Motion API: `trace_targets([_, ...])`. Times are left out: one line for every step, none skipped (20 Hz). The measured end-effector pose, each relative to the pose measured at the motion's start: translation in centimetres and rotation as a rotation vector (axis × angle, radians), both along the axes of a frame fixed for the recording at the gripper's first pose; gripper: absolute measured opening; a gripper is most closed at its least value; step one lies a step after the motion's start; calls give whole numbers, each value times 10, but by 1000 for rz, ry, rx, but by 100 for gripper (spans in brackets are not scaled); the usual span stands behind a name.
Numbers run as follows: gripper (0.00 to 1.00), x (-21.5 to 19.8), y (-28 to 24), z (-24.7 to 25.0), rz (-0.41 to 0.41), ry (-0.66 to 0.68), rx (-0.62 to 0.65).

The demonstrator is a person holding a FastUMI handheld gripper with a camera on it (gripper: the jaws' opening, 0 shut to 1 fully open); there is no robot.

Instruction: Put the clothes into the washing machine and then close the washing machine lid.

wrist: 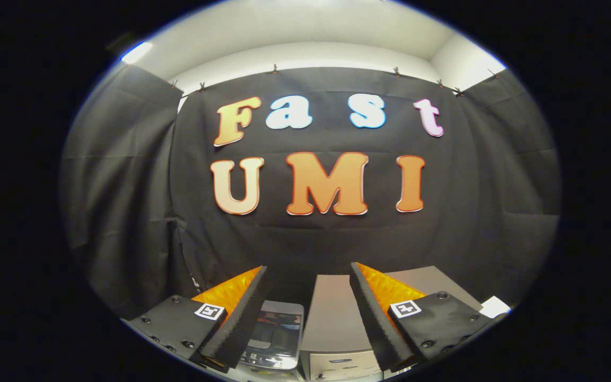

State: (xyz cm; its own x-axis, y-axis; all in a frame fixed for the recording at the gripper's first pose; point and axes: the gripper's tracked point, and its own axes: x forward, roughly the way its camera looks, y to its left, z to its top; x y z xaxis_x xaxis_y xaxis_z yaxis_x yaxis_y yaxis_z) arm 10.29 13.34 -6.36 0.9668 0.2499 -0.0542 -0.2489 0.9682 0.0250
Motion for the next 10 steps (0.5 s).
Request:
trace_targets([98, -4, -19, 5, -14, -8, 13])
trace_targets([98, -6, -39, 13, -30, -22, 12])
trace_targets([98, -10, -57, 16, -43, -30, 4])
trace_targets([98, -12, -74, 16, -52, -28, 0])
trace_targets([98, -16, -89, 15, -60, -24, -3])
trace_targets([98, -19, -102, 17, -67, -25, -7])
trace_targets([98, -21, -114, 16, -76, -23, -11])
trace_targets([98, -23, -121, 17, -75, -21, -9])
trace_targets([98, -24, -128, 17, -82, -23, -12])
trace_targets([98, -25, -135, 19, -84, -28, -13])
